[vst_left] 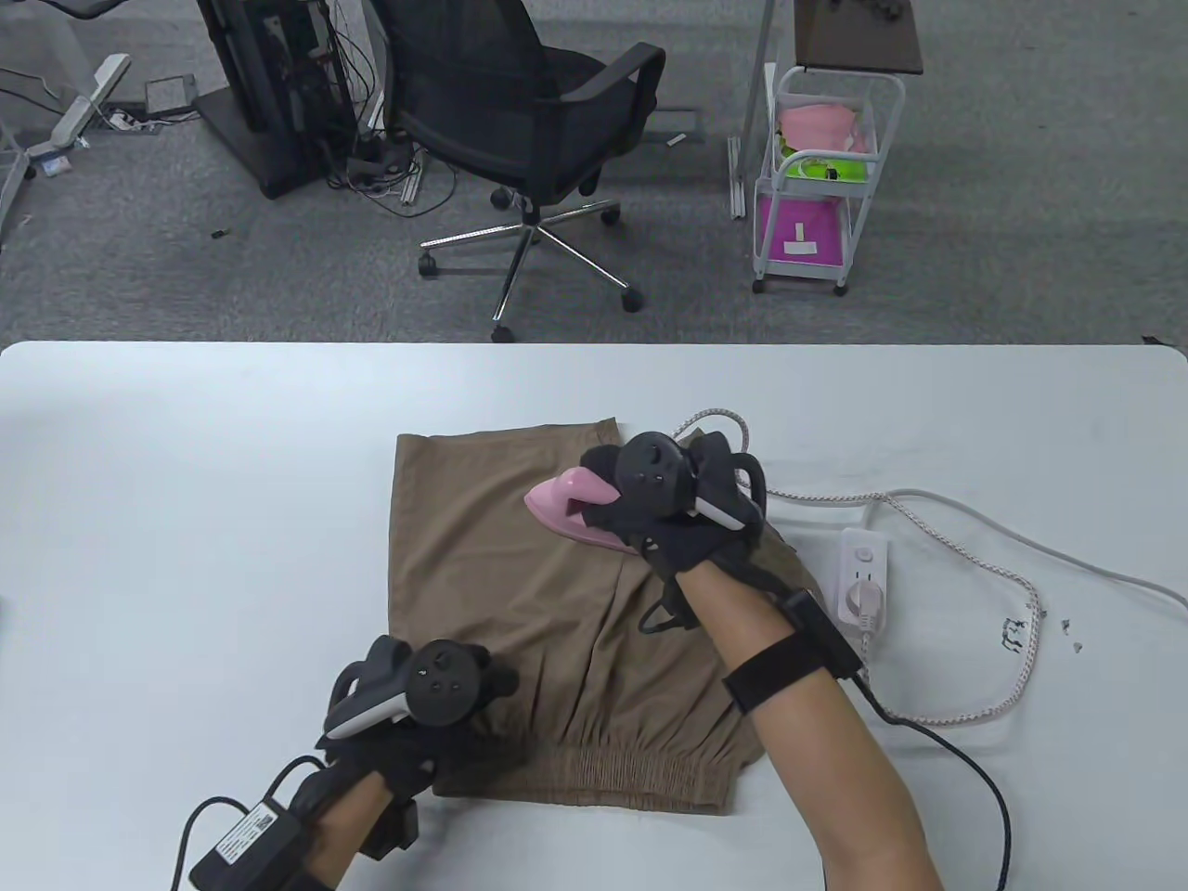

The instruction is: Iron shorts with electric iron on table

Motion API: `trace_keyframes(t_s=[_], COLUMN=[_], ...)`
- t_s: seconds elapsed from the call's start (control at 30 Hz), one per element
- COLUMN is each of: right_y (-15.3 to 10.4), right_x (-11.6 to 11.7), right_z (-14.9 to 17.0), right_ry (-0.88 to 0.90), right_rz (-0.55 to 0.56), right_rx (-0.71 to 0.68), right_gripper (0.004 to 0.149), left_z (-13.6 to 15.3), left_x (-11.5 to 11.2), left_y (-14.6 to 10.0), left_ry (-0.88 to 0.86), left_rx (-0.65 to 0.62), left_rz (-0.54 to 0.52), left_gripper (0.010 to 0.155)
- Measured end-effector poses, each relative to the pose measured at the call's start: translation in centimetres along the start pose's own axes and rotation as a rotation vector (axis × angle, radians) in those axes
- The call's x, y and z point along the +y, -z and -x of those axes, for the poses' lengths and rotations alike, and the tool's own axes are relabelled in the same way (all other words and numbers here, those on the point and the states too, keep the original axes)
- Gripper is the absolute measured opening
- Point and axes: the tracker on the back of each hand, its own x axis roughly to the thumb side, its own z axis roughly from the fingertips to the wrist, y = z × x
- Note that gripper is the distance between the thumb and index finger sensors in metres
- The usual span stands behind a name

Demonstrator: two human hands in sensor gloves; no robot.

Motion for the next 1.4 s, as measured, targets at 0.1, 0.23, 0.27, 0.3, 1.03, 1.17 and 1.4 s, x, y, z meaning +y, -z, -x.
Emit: trace_keyframes(t_s=[0.1, 0.23, 0.27, 0.3, 1.03, 1.17, 1.4], right_y=[2.3, 5.5, 6.0, 6.8, 12.8, 11.7, 8.7], right_x=[1.5, 3.9, 4.3, 5.0, 10.6, 9.9, 8.4], right_z=[-2.1, -4.4, -4.7, -5.1, -7.5, -5.1, -0.3], right_ry=[-0.042, -0.064, -0.063, -0.062, -0.115, -0.135, -0.148], right_rz=[-0.004, -0.036, -0.04, -0.049, -0.148, -0.126, -0.119], right_rx=[-0.017, -0.032, -0.031, -0.027, -0.051, -0.034, 0.027], right_gripper=[0.057, 0.057, 0.057, 0.057, 0.058, 0.057, 0.056], left_z=[1.5, 1.5, 1.5, 1.7, 2.1, 2.1, 2.0], left_x=[-1.8, -2.0, -2.0, -2.0, -2.2, -2.2, -2.2], left_y=[-0.4, -0.3, -0.3, -0.3, -0.5, -0.5, -0.5], left_ry=[-0.033, 0.042, 0.049, 0.045, 0.038, 0.041, 0.049], left_rx=[0.015, 0.014, 0.005, -0.003, -0.027, -0.025, -0.016], left_rz=[0.071, 0.135, 0.13, 0.114, 0.086, 0.089, 0.1], left_gripper=[0.07, 0.068, 0.068, 0.068, 0.068, 0.069, 0.069])
